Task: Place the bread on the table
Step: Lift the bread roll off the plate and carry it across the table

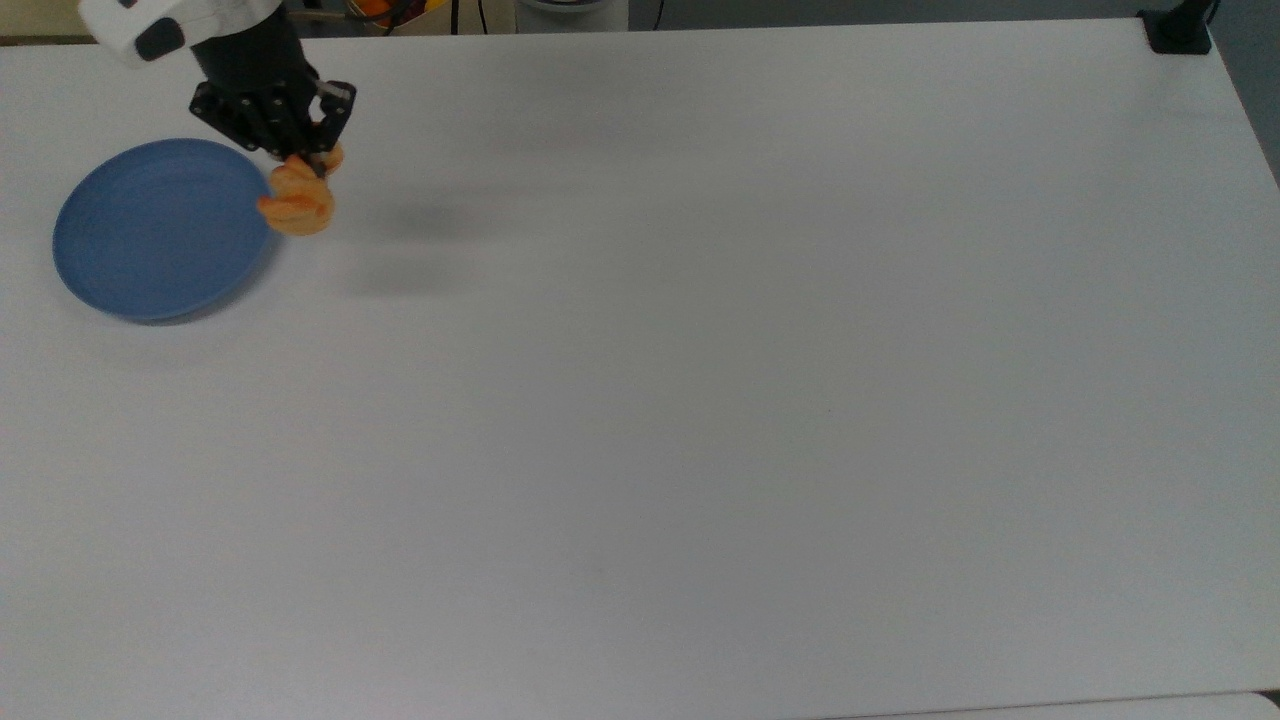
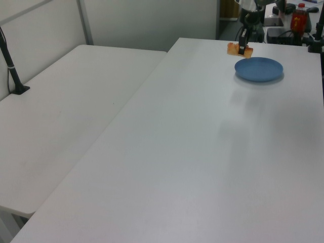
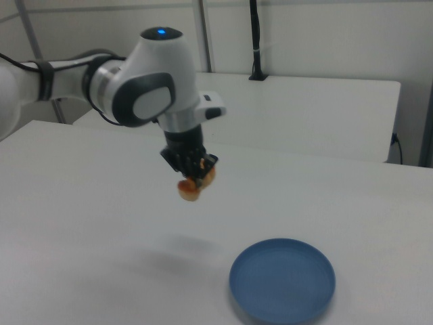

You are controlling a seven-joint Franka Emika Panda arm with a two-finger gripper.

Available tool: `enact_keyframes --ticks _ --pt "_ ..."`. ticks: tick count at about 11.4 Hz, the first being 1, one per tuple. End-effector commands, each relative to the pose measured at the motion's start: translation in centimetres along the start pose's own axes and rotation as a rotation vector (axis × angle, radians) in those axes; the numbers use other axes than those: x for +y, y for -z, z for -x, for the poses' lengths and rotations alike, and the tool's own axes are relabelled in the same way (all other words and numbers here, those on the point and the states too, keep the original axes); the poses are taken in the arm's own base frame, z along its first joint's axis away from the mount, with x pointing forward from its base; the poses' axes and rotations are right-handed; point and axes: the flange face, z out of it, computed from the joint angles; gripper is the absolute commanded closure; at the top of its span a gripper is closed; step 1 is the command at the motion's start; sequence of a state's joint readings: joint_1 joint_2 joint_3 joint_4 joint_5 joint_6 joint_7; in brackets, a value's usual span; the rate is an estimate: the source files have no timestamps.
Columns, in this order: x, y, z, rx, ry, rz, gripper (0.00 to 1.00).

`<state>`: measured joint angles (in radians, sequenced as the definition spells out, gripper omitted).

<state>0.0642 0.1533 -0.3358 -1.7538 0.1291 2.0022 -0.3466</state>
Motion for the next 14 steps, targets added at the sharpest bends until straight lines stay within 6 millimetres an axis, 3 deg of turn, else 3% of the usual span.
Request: enact_keyframes --ticks 1,4,9,12,14 --pt "-6.7 1.4 0.4 -0.047 0.009 0.018 1.00" --pt "-13.4 1.2 -0.5 -0.041 0.021 0.011 1.00" --pt "-25.9 -1.0 -1.7 -0.023 0.081 0.005 1.00" --pt "-32.6 -0.1 -2.6 0.018 0.108 -0.027 1.00" --pt "-36.6 -1.5 -3.4 0.017 0.144 -0.024 1.00"
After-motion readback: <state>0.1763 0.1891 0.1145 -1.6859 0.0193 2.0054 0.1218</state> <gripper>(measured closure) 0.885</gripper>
